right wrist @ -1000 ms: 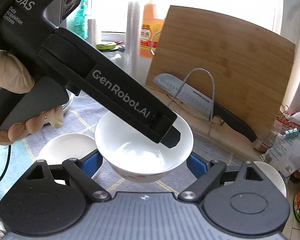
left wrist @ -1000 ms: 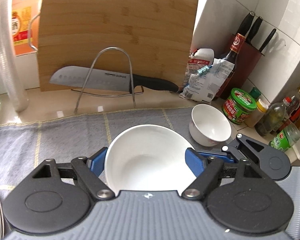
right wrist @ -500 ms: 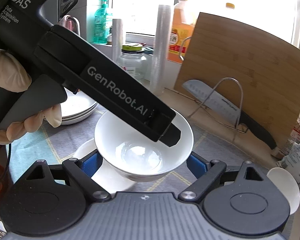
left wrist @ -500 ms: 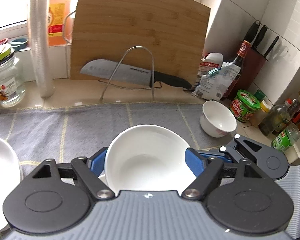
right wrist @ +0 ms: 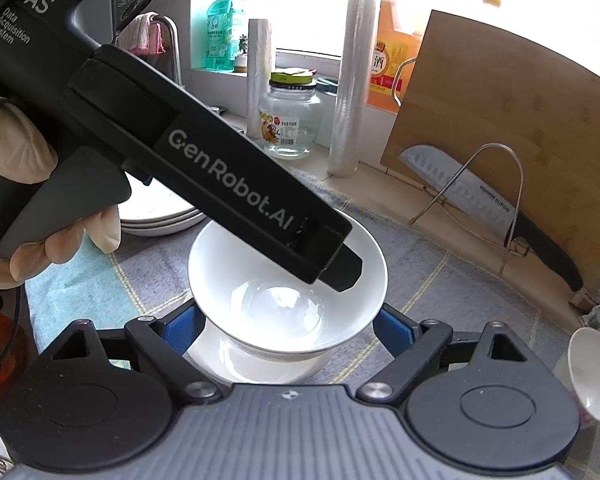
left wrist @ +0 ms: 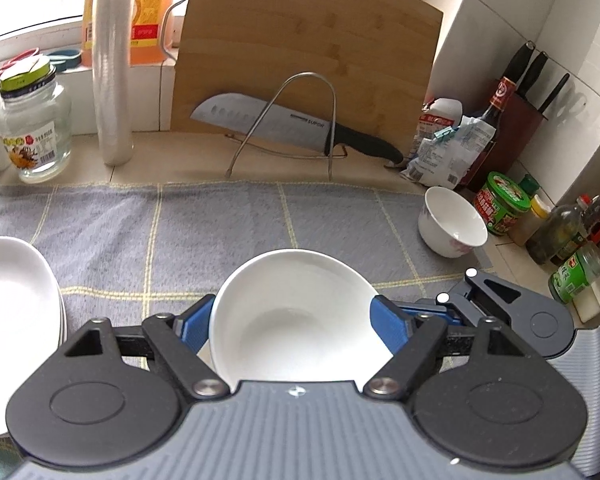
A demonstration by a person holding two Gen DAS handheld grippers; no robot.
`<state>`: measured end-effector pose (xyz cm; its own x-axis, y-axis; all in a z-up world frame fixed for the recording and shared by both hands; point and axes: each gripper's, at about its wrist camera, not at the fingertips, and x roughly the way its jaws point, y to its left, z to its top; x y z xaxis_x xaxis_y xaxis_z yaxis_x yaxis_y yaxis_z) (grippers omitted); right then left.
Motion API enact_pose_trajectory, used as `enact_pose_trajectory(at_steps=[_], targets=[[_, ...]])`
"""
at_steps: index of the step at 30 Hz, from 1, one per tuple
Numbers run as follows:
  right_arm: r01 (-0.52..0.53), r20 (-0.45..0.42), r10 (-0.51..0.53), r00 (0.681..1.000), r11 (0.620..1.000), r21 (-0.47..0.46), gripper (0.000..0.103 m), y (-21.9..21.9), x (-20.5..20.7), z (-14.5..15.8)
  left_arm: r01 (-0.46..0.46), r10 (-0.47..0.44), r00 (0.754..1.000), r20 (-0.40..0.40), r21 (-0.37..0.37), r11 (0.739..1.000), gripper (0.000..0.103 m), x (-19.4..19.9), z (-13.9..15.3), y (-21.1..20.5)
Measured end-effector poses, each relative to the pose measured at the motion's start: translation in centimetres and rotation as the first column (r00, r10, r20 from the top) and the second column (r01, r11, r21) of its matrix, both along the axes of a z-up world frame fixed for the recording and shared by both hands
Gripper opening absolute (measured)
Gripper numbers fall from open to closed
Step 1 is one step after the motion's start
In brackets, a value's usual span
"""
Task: Organize plates and bowls
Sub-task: 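Lift the bowl with the left gripper and carry it over the placed bowl, then lower the bowl into the placed bowl and open the left gripper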
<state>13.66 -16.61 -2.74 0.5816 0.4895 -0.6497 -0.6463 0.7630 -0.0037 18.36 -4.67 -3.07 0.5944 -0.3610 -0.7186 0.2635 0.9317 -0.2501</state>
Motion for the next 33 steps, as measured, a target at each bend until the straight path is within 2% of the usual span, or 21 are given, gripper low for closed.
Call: enact_pose_trajectory(at_steps=[21, 33], targets=[[-0.014, -0.079, 0.013, 0.997, 1.0, -0.002, 0.093, 1.0, 0.6, -1.9, 0.0, 0.0, 1.0, -0.028, -0.007, 1.0, 0.081, -0.3, -2.3, 1.1], [-0.016, -0.09, 0.015, 0.996, 1.0, -0.008, 0.093, 1.1, 0.7, -2.3, -0.001, 0.0, 0.999, -0.035, -0.013, 1.0, 0.081, -0.2, -2.7, 1.1]])
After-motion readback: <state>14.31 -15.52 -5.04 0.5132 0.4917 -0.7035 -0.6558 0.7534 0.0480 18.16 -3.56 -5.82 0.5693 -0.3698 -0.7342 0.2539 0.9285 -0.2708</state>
